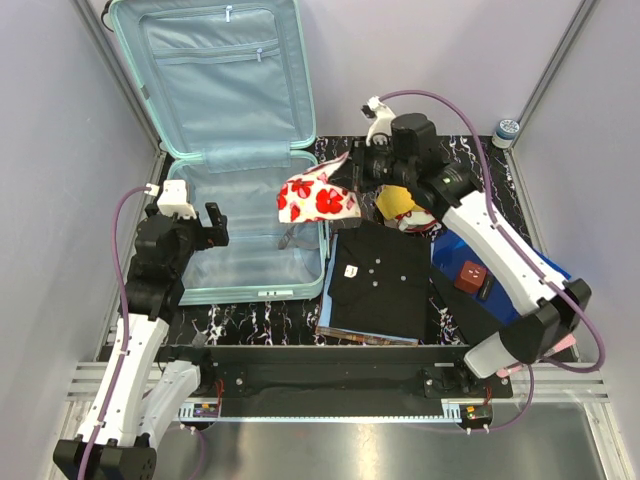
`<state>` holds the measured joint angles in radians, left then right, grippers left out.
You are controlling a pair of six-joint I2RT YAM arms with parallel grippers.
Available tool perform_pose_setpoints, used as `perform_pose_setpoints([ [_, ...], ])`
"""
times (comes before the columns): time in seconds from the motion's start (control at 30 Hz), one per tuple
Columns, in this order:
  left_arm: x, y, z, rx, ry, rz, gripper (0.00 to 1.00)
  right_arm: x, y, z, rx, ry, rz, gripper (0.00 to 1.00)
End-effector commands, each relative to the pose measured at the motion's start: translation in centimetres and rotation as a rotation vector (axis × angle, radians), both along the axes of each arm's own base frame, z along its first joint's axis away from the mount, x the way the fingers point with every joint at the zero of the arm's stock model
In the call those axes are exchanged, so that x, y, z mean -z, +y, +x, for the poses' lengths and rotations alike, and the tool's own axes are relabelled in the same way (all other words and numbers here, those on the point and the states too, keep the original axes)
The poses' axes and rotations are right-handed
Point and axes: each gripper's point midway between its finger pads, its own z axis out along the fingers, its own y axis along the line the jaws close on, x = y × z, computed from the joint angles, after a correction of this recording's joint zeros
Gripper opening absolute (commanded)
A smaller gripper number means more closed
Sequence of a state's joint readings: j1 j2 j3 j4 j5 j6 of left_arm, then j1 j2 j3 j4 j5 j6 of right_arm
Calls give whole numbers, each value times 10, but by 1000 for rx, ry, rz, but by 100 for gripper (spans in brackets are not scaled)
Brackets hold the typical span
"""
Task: Pack the luggage
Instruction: Place the clothes in the luggage.
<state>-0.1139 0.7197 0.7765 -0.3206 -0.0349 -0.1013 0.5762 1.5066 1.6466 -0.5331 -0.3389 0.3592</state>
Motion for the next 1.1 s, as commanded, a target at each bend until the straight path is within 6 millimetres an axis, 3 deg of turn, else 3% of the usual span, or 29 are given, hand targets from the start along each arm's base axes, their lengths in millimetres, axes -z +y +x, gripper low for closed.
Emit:
perform_pose_setpoints([
  [0.0,-13,1,3,-4,-55,12,99,-43,42,14,-133,-154,139,0],
  [0.07,-13,1,4,-4,-55,12,99,-48,56,19,-184,-182,181,0],
  [0.1,-12,1,4,-4,-53,12,99,-38,66,26,-203,-174,180,0],
  [0.17,-12,1,4,-4,-53,12,99,-45,79,32,-242,-208,216,0],
  [0.2,-13,1,4,-6,-55,12,99,-30,88,42,-252,-186,211,0],
  [0.43,-12,2,4,-12,-52,14,99,-26,147,59,-458,-275,331,0],
  [0.5,-12,3,4,-12,-53,14,99,-3,161,69,-486,-242,352,0],
  [0.53,-12,2,4,-10,-53,14,99,-5,165,74,-487,-239,376,0],
  [0.57,-13,2,4,-10,-55,13,99,27,174,84,-490,-180,368,0],
  [0.63,-13,2,3,-12,-56,14,99,47,184,90,-495,-108,388,0],
  [0.67,-13,2,4,-12,-56,14,99,83,190,99,-484,-37,371,0],
  [0.7,-13,2,3,-12,-58,13,99,105,192,103,-465,35,345,0],
  [0.73,-13,2,3,-10,-56,14,99,114,195,109,-447,60,332,0],
  [0.77,-14,2,3,-10,-61,13,99,145,196,117,-412,117,305,0],
  [0.8,-14,2,3,-9,-60,13,99,162,195,119,-386,173,280,0],
  [0.93,-15,1,2,-9,-63,13,99,203,186,124,-307,345,247,0],
  [1.03,-14,0,2,-5,-63,15,99,216,177,119,-262,399,208,0],
  [1.07,-14,1,2,-7,-63,15,99,207,173,118,-253,396,208,0],
])
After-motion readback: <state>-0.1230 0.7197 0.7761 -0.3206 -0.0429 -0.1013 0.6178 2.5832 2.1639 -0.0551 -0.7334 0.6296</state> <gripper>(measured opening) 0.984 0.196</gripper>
